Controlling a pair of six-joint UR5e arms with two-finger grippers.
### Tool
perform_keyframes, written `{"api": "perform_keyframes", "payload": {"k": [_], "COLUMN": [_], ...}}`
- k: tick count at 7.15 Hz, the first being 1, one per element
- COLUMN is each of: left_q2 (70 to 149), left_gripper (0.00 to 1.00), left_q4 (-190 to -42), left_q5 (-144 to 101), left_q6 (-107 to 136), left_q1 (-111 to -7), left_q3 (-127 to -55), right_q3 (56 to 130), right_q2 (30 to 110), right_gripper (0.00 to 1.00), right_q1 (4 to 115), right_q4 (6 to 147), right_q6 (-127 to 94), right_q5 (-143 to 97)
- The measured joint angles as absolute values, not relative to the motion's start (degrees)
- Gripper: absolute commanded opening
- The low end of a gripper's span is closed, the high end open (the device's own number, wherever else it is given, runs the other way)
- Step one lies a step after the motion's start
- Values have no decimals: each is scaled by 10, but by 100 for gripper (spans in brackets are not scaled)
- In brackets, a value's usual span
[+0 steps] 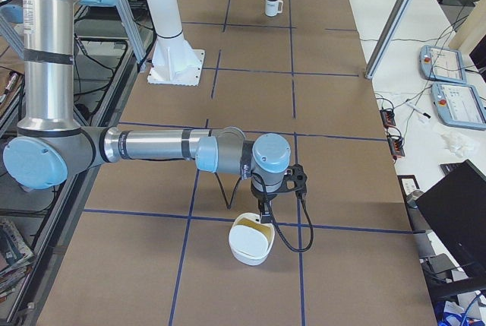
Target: Left arm hands cup to right arm to dump lemon
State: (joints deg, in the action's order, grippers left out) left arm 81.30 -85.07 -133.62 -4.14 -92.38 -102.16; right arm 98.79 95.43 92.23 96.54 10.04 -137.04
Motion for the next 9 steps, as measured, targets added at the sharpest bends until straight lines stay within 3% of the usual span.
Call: {"api": "perform_keyframes", "payload": {"k": [9], "left_q2": [812], "left_gripper": [100], "left_q4": [-885], "left_q5": [-1339], "left_q6": [-42], "left_q1": [-921], "left_q3": [-1012], "right_q3": [985], "right_q2": [966], "right_gripper": [100], "right_q1": [922], "right_q4": [962], "right_q6": [102], "right_q5": [-1370]}}
